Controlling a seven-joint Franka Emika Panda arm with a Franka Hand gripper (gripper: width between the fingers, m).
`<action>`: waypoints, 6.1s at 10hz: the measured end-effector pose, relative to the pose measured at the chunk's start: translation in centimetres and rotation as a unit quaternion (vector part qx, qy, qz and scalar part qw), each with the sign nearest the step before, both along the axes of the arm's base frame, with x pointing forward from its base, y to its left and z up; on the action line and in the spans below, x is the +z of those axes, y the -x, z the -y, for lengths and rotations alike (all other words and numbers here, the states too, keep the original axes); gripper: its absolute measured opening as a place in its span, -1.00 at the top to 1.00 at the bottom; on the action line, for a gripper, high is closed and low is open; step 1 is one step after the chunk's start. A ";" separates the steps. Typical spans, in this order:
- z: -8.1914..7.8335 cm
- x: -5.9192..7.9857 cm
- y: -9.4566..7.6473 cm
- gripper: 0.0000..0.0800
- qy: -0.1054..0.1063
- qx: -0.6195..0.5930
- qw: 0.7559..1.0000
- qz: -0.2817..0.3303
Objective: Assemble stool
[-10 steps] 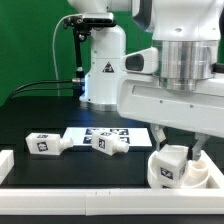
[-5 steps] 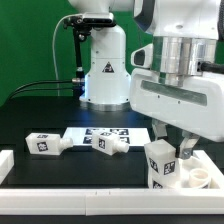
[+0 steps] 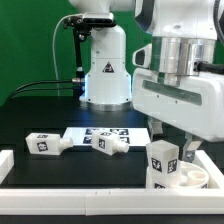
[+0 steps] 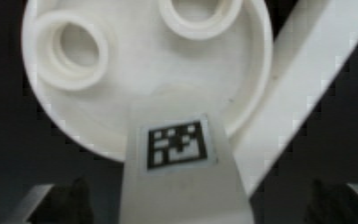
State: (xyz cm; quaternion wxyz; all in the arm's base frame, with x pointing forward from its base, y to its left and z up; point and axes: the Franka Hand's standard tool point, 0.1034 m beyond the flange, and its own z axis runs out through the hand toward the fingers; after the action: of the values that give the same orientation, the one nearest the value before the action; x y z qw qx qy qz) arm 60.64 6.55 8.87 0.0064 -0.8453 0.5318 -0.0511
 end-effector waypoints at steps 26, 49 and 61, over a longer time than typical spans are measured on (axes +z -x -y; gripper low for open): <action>3.9 0.5 6.7 -0.62 0.055 0.676 0.734 -0.008; 8.5 -7.9 19.5 -0.02 0.029 0.791 0.604 -0.091; 4.2 -6.9 18.3 0.19 0.055 0.993 0.060 -0.085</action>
Offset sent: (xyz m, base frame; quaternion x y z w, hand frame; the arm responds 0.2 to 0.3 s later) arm 0.0000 0.0000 0.0000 0.0000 0.0000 0.0000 1.0000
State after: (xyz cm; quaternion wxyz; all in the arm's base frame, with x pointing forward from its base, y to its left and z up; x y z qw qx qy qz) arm 42.37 2.37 2.01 -0.0407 -0.5835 -0.8098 0.0462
